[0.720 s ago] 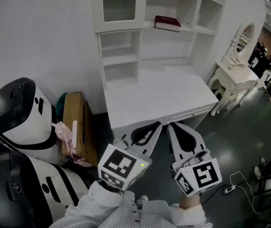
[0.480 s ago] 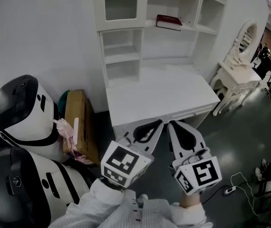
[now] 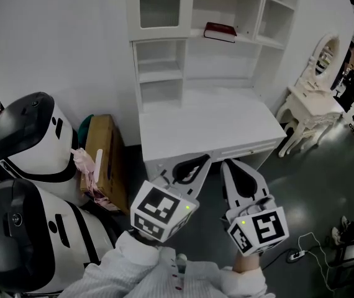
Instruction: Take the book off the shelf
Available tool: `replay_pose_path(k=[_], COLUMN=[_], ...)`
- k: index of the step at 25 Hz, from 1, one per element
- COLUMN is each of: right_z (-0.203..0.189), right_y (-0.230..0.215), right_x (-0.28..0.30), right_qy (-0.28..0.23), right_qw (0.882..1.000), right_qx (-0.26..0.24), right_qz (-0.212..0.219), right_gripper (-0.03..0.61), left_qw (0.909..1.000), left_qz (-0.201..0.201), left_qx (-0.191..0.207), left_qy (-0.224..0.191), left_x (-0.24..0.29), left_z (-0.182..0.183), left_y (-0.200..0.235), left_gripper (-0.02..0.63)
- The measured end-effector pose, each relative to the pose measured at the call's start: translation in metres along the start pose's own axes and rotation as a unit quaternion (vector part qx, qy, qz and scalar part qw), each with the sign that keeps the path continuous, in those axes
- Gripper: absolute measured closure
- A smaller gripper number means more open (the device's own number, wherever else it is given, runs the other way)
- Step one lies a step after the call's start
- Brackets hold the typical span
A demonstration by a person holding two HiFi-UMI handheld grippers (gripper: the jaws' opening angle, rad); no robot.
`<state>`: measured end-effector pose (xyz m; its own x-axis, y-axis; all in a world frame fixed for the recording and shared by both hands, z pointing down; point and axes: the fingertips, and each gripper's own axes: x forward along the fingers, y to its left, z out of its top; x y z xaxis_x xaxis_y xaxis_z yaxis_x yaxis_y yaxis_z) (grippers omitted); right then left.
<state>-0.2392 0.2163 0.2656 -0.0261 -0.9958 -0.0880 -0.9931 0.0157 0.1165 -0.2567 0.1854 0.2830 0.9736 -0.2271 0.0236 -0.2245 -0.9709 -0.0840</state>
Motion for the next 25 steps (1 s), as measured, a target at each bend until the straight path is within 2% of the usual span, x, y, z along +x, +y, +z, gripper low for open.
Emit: replay_pose_path(k=[6,11,18,25], right_z=[-0.010,-0.018,-0.033,-0.042], right_y=[-0.009,-0.020,-0.051,-0.097], right_x=[-0.020,-0.017,0.016,0.076], right_qy=[0.011,0.013,0.023,0.028], right_qw=[1.000,1.000,1.000,1.000], right_qx=[0.005,0.011,0.013,0.014], right_qz=[0.013,0.013,0.011,0.003], right_gripper=[0.563,0.563,0.563,0.563], left_qw=[1.0000,0.9999,0.9997,0.9997], left_qz=[0.001,0.001,0.004,-0.003], left_qx=[-0.004,-0.008,-0.017,-0.018], left_qy=[0.009,0.013,0.019,0.017], left_x=[0.008,0.022,0.059,0.121], left_z=[-0.006,-0.011,-0.022,-0.023], left_y=[-0.021,-0.020,0.008,0.058], left_gripper=[0.604,0.604,0.604,0.604])
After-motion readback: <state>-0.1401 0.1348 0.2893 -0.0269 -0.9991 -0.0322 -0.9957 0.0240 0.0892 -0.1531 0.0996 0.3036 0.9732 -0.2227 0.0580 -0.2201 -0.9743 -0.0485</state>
